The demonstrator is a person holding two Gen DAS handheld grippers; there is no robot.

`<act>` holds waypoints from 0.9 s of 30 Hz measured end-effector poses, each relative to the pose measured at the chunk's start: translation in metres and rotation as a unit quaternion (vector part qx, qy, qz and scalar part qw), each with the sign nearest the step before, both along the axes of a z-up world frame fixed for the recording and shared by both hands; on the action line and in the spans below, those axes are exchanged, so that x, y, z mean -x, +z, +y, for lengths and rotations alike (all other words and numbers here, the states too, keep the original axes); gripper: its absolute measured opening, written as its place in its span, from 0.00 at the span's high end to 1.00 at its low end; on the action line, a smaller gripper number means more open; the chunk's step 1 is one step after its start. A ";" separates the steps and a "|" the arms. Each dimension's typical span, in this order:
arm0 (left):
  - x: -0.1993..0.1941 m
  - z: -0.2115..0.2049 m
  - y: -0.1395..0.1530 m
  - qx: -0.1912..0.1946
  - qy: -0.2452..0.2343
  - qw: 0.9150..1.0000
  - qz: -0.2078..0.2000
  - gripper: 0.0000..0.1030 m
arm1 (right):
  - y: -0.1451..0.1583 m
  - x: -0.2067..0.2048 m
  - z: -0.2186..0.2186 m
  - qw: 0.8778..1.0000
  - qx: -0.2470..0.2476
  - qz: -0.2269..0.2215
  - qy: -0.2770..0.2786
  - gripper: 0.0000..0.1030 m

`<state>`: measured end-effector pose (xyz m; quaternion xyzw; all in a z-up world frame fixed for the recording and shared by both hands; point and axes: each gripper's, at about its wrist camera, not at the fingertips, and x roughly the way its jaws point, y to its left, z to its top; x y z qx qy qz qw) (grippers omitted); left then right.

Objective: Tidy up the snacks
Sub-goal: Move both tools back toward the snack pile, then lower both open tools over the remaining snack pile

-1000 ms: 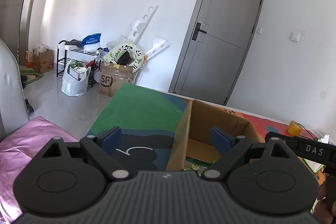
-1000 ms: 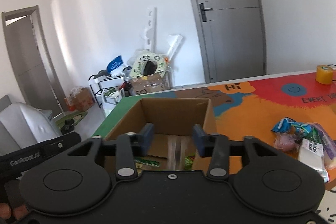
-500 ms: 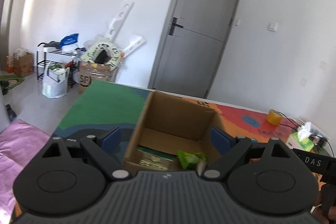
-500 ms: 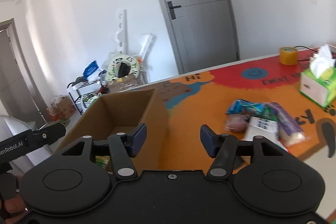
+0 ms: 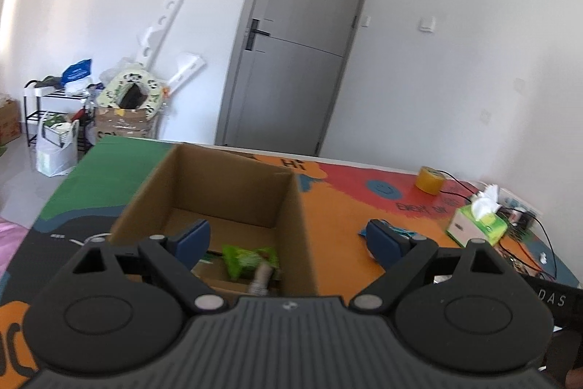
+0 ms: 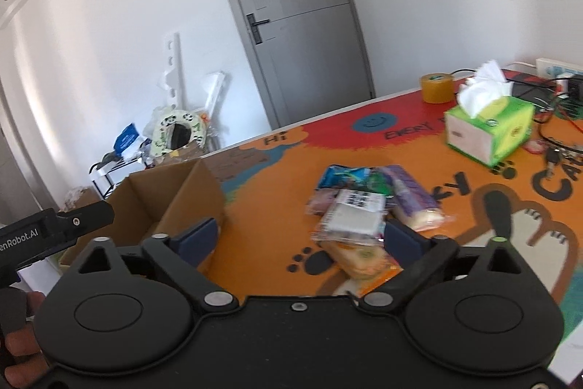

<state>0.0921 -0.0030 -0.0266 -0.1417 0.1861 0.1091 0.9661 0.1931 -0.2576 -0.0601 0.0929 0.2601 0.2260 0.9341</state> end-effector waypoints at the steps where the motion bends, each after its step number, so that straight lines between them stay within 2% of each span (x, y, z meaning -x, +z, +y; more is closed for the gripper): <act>1: -0.001 -0.003 -0.001 -0.001 -0.003 1.000 0.000 0.06 | -0.001 0.000 -0.004 1.000 0.000 0.001 -0.003 0.00; 8: -0.009 -0.029 -0.003 -0.009 -0.034 0.999 0.006 0.01 | -0.011 -0.001 -0.031 0.999 -0.002 0.011 -0.031 0.00; 21: -0.026 -0.071 -0.008 -0.024 -0.077 0.997 0.012 0.01 | -0.030 -0.005 -0.078 0.997 -0.018 0.026 -0.076 0.00; 27: -0.039 -0.082 -0.015 -0.022 -0.096 0.995 0.018 0.01 | -0.039 -0.013 -0.085 0.996 -0.018 0.032 -0.084 0.00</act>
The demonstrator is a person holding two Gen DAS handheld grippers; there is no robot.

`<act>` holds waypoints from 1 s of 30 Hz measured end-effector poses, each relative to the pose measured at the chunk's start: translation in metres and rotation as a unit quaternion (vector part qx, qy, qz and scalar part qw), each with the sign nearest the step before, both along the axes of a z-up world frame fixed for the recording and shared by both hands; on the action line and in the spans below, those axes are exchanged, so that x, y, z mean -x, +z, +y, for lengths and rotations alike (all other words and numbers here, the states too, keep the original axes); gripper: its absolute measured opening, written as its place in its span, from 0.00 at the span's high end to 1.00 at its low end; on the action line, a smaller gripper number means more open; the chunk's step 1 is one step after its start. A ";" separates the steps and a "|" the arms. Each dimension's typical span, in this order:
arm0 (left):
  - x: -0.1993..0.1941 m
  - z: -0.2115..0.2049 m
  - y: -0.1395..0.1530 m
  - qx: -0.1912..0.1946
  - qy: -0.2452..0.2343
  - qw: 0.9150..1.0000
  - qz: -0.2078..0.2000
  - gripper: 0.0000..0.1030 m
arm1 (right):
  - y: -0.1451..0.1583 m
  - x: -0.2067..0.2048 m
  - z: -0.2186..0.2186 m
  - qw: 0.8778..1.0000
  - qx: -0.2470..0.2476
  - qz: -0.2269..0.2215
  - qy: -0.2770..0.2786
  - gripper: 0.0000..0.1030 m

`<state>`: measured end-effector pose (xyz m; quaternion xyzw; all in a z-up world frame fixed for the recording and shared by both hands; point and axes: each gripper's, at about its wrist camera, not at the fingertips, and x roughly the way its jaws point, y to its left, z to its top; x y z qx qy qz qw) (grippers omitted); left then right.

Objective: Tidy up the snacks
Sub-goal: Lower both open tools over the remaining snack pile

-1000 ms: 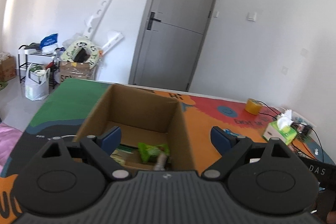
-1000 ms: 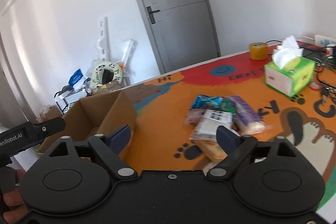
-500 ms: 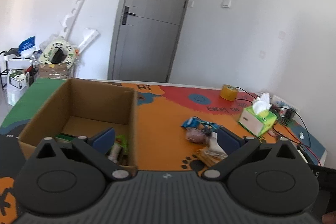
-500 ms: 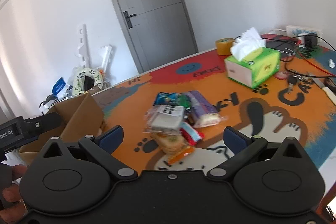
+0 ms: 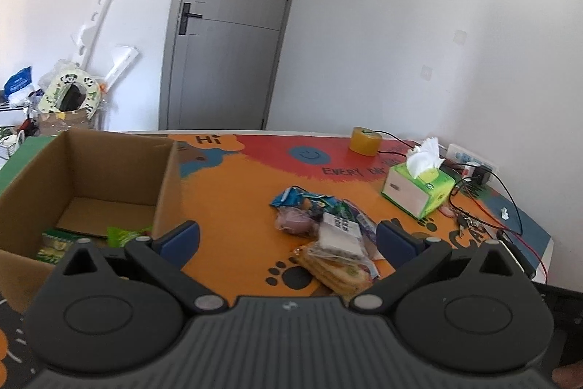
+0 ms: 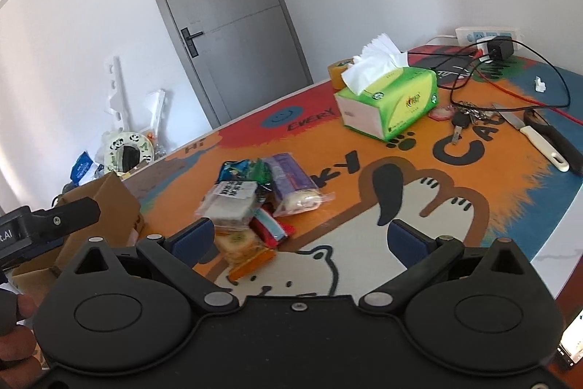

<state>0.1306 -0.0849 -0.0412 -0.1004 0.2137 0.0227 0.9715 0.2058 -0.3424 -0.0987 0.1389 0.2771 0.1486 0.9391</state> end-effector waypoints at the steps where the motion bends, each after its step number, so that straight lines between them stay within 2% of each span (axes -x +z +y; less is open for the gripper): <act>1: -0.002 -0.002 -0.001 -0.001 -0.001 1.000 0.000 0.01 | -0.002 -0.002 -0.001 1.000 0.000 0.002 0.000 0.00; 14: -0.048 -0.023 -0.018 -0.003 -0.024 0.999 0.025 0.03 | -0.014 -0.035 -0.002 1.000 -0.011 0.006 0.005 0.03; 22: -0.079 -0.034 -0.031 -0.004 -0.025 0.998 0.050 0.09 | -0.027 -0.062 -0.006 0.999 -0.017 0.024 0.015 0.21; 30: -0.107 -0.050 -0.048 -0.012 -0.033 0.997 0.074 0.11 | -0.036 -0.079 -0.017 0.999 -0.026 0.032 0.012 0.26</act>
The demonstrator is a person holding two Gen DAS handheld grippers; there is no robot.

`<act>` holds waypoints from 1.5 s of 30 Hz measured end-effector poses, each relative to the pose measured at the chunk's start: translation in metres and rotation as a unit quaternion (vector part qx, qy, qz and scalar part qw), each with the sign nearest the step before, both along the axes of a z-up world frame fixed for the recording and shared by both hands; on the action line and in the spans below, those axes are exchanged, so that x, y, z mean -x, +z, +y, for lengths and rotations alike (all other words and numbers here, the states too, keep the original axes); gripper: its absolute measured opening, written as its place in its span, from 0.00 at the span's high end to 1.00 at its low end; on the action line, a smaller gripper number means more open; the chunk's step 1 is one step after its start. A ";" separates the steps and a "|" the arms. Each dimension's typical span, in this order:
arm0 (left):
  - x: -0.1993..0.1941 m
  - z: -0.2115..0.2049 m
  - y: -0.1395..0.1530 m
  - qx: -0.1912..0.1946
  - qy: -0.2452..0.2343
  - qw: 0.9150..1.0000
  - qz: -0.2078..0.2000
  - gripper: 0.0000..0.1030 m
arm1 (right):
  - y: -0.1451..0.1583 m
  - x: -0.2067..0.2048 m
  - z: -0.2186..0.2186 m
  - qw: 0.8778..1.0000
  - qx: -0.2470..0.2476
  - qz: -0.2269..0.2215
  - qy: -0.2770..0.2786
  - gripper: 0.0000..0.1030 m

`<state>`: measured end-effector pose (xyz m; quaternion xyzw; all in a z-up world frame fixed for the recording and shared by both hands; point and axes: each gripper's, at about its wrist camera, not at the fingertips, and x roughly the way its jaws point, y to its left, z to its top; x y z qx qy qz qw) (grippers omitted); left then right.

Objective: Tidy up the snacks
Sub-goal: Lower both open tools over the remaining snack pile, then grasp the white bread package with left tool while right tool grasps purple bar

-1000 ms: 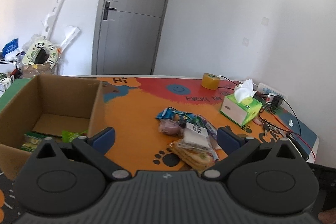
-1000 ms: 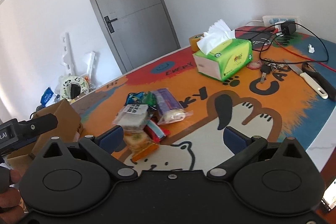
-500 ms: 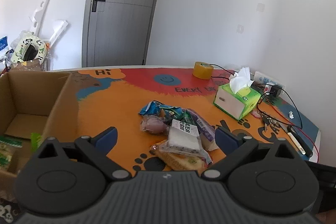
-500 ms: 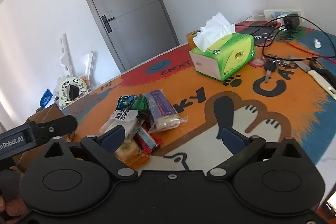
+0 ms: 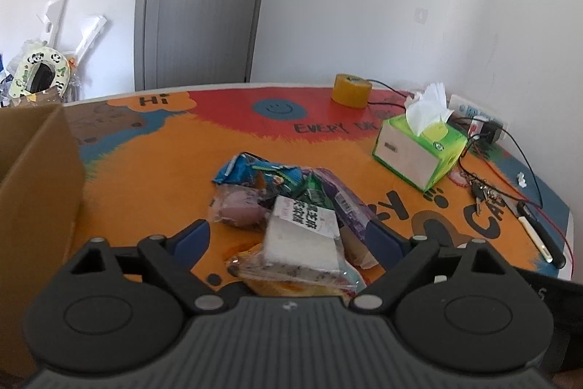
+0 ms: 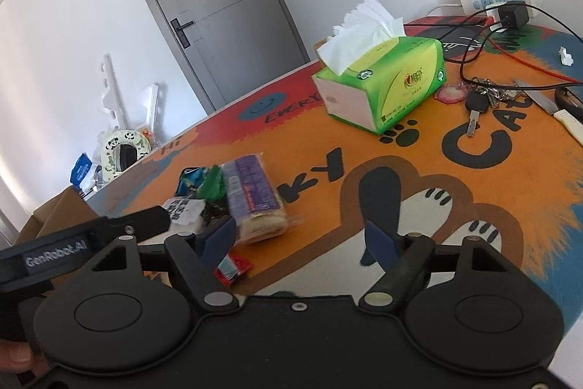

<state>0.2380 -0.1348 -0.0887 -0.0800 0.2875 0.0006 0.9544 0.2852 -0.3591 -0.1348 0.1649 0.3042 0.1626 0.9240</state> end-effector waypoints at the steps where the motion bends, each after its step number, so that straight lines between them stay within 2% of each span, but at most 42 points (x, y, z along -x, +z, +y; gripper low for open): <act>1: -0.003 -0.002 -0.002 -0.002 -0.001 1.000 0.002 0.11 | -0.001 -0.002 -0.002 1.000 -0.001 0.001 -0.002 0.27; 7: -0.021 -0.007 -0.016 -0.016 -0.002 1.000 0.024 0.15 | -0.006 -0.012 -0.006 1.000 -0.007 0.007 -0.004 0.27; 9: -0.025 -0.009 -0.021 -0.025 -0.007 0.999 0.032 0.23 | -0.007 -0.015 -0.003 1.000 -0.007 0.006 0.000 0.27; 10: -0.026 -0.008 -0.023 -0.029 -0.008 0.999 0.035 0.32 | -0.007 -0.016 -0.001 1.000 -0.007 0.006 0.003 0.28; 11: -0.026 -0.008 -0.024 -0.028 -0.008 0.999 0.035 0.37 | -0.007 -0.018 0.001 1.000 -0.008 0.006 0.005 0.28; 22: -0.018 0.018 -0.009 -0.012 0.021 1.000 0.014 0.43 | -0.007 -0.033 0.027 0.999 -0.010 0.009 0.030 0.27; 24: -0.017 0.024 -0.007 -0.007 0.028 1.000 0.012 0.50 | -0.006 -0.034 0.033 0.999 -0.007 0.007 0.035 0.27; 25: -0.016 0.027 -0.006 -0.004 0.031 0.999 0.011 0.67 | -0.006 -0.035 0.036 0.999 -0.005 0.007 0.037 0.27; 26: -0.017 0.030 -0.006 -0.002 0.035 0.999 0.015 0.74 | -0.005 -0.035 0.039 0.999 -0.003 0.006 0.039 0.27; 28: -0.018 0.037 -0.007 0.011 0.034 0.999 0.021 0.79 | -0.005 -0.038 0.045 0.999 0.001 0.004 0.043 0.27; 36: -0.019 0.045 -0.011 0.019 0.036 0.999 0.028 0.78 | -0.009 -0.047 0.061 0.998 0.024 0.010 0.052 0.26; 39: -0.020 0.046 -0.012 0.028 0.031 0.999 0.035 0.72 | -0.010 -0.045 0.066 0.998 0.043 0.003 0.053 0.27; 40: -0.021 0.046 -0.013 0.031 0.030 0.998 0.037 0.64 | -0.009 -0.045 0.067 0.997 0.048 0.003 0.053 0.31; 41: -0.021 0.045 -0.013 0.031 0.031 0.998 0.039 0.53 | -0.009 -0.044 0.067 0.997 0.054 0.003 0.052 0.35; 43: -0.021 0.042 -0.012 0.029 0.030 0.998 0.038 0.40 | -0.008 -0.043 0.064 0.997 0.057 0.004 0.051 0.50; 45: -0.020 0.038 -0.012 0.026 0.024 0.999 0.031 0.33 | -0.009 -0.041 0.059 0.997 0.045 0.009 0.055 0.59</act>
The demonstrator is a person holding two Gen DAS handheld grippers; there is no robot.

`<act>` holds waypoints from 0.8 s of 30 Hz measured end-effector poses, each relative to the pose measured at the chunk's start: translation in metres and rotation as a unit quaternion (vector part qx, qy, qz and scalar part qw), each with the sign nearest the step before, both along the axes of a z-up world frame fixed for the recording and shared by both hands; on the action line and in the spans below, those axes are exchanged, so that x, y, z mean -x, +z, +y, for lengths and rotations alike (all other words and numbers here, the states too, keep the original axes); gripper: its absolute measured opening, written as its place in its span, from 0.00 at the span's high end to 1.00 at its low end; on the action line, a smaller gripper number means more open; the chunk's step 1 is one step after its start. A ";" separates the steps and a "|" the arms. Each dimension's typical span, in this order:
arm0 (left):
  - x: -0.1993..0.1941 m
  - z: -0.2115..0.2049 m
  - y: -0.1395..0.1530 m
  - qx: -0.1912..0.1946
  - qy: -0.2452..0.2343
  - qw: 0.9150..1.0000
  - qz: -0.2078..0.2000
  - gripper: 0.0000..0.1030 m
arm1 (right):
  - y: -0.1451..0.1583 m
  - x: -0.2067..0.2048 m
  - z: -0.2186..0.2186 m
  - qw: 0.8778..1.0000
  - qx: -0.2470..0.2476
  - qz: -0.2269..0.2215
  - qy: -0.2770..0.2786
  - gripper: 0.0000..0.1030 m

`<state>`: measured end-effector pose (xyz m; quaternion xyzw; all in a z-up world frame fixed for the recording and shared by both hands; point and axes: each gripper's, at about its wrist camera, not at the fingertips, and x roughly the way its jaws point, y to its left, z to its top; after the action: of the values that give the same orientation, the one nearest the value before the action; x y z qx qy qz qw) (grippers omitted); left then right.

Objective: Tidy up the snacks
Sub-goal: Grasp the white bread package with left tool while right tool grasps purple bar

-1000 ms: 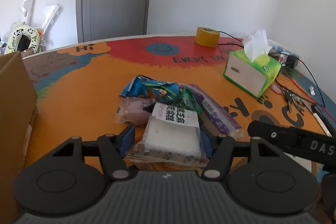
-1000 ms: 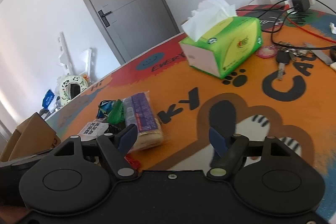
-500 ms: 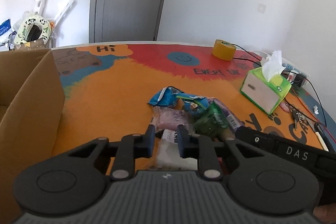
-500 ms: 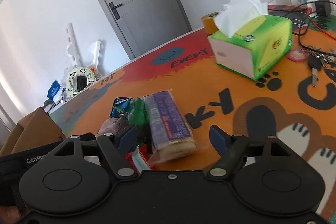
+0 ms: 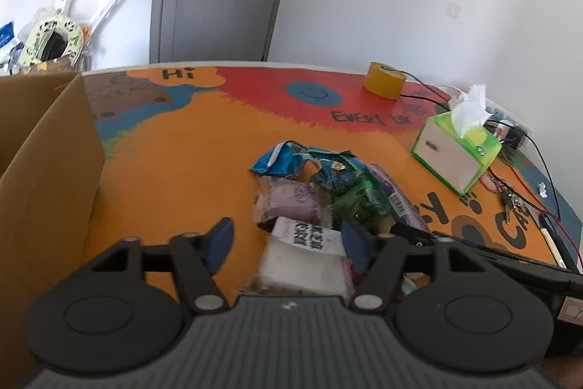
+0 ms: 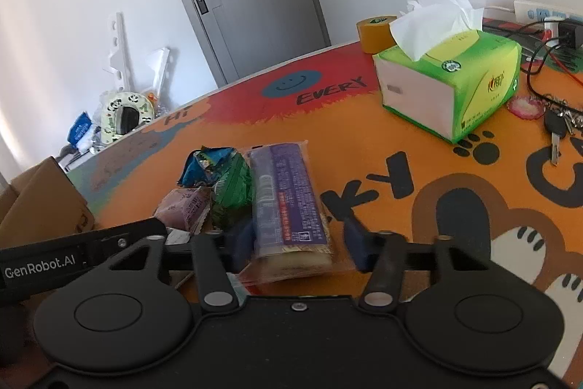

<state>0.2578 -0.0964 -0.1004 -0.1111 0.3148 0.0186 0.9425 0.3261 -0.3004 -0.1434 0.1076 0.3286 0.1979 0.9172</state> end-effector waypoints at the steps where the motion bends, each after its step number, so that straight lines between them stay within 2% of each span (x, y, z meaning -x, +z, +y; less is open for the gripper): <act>1: 0.000 -0.002 0.000 -0.002 -0.003 1.000 -0.002 0.30 | 0.000 0.002 -0.002 1.000 -0.001 0.001 -0.002 0.60; 8: 0.000 -0.009 -0.014 -0.010 -0.011 1.000 0.019 0.30 | 0.002 0.020 -0.019 1.000 0.004 0.011 -0.023 0.60; 13: -0.001 -0.011 -0.022 -0.020 -0.009 0.999 0.028 0.30 | 0.005 0.024 -0.017 1.000 0.016 0.015 -0.021 0.55; 21: 0.000 -0.007 -0.022 -0.021 -0.005 1.000 0.018 0.39 | 0.003 0.012 -0.002 0.999 0.030 -0.003 -0.018 0.51; 23: 0.001 -0.005 -0.021 -0.018 -0.001 1.000 0.017 0.44 | 0.002 0.013 0.002 0.999 0.043 -0.008 -0.018 0.52; 24: 0.001 -0.004 -0.020 -0.018 0.001 1.000 0.016 0.45 | 0.003 0.014 0.003 0.998 0.052 -0.010 -0.021 0.59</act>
<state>0.2564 -0.1009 -0.1208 -0.0945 0.3293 0.0265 0.9391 0.3119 -0.2977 -0.1409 0.0646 0.3268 0.1625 0.9288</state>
